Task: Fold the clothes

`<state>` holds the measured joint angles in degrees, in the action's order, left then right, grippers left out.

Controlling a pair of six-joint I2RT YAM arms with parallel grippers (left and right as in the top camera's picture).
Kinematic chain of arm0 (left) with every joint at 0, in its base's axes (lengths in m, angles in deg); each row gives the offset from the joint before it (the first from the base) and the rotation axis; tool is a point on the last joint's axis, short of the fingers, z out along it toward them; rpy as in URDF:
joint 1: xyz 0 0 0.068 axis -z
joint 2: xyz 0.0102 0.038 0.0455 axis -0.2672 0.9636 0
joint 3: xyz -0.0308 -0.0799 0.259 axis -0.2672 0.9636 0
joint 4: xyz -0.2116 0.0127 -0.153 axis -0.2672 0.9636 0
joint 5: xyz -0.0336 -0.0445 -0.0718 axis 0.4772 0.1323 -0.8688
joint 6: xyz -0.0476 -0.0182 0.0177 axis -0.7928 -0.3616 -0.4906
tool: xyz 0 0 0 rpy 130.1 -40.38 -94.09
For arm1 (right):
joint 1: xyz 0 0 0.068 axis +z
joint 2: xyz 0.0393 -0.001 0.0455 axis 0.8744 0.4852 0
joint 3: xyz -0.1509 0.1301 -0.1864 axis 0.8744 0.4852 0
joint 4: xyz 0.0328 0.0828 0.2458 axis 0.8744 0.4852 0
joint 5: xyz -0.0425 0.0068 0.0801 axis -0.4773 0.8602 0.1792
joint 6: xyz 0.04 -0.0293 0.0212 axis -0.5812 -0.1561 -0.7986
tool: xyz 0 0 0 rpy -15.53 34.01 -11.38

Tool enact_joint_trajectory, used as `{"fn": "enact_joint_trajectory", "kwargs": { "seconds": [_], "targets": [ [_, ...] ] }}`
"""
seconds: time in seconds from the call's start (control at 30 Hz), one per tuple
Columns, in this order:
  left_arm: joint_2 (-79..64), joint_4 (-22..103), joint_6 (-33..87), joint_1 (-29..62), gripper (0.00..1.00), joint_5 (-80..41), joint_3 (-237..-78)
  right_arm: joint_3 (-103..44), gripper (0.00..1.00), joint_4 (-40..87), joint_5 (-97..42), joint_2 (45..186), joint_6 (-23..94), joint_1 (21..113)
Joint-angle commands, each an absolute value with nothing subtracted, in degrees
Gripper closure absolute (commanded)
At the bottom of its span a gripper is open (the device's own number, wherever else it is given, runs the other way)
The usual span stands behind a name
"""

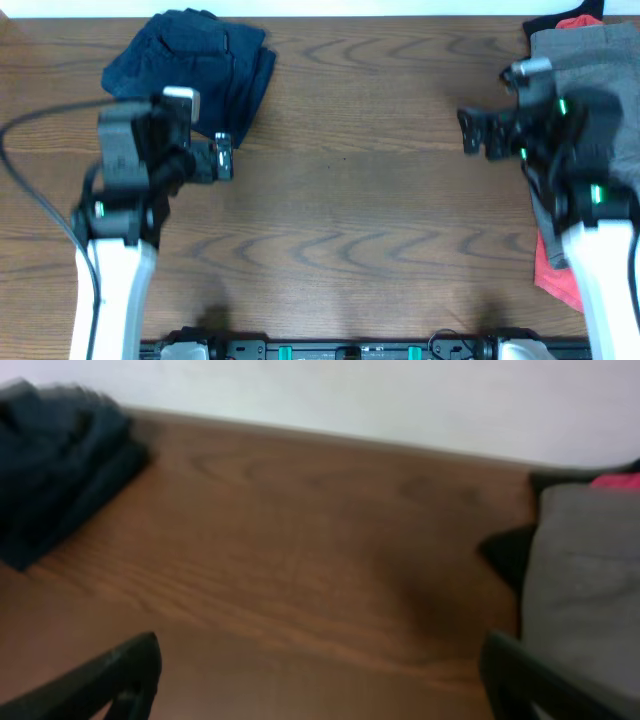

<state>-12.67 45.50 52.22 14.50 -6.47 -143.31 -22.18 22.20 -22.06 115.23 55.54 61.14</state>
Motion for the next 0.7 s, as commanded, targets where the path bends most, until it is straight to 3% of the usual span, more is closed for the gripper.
{"fn": "enact_joint_trajectory", "kwargs": {
  "seconds": [0.0,0.17,0.33,0.67],
  "targets": [
    [-4.0,50.6,51.6,14.7,0.02,-7.0,-151.2,-31.3,0.01,25.4,-21.5,126.1,58.9,60.6],
    [4.5,48.3,51.1,14.7,0.02,-8.1,-151.0,-35.2,0.01,20.0,-26.1,136.1,58.8,59.3],
    [11.5,46.4,51.1,14.7,0.02,-12.2,-151.0,-35.2,0.01,16.5,-26.6,140.1,58.9,52.2],
    [13.1,40.0,52.0,18.2,0.02,-12.7,-151.0,-35.2,0.02,17.5,-26.3,141.6,57.6,25.6]
  ]
}}
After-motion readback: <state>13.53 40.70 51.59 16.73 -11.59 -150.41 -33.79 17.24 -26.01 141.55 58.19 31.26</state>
